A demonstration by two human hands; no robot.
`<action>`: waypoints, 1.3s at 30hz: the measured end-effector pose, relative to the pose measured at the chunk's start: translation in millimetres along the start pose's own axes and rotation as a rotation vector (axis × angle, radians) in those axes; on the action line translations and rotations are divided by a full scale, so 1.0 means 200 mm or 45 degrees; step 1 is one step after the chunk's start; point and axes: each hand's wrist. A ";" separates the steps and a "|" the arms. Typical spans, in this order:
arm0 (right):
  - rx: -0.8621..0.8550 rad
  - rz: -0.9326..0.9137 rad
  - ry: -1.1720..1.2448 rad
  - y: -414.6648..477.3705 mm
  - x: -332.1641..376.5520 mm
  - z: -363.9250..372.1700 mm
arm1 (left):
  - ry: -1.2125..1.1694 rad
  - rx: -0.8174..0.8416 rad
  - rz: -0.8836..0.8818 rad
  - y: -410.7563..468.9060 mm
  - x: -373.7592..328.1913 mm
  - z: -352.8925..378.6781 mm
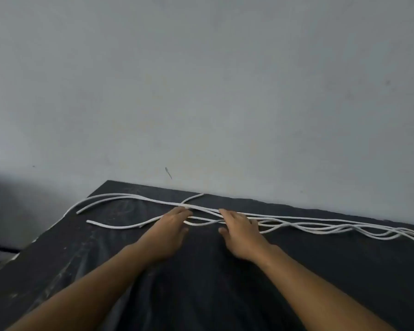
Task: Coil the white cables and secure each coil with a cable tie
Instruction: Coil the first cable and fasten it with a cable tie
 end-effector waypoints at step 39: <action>-0.522 0.124 0.083 -1.07 -0.36 -0.15 | -1.887 -0.119 -0.625 -0.43 -0.38 0.09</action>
Point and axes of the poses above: each hand's wrist, its own y-axis towards the middle knuckle, its own z-axis out of the palm, x = y × z, and after that the axes turned 1 degree about z, right-handed
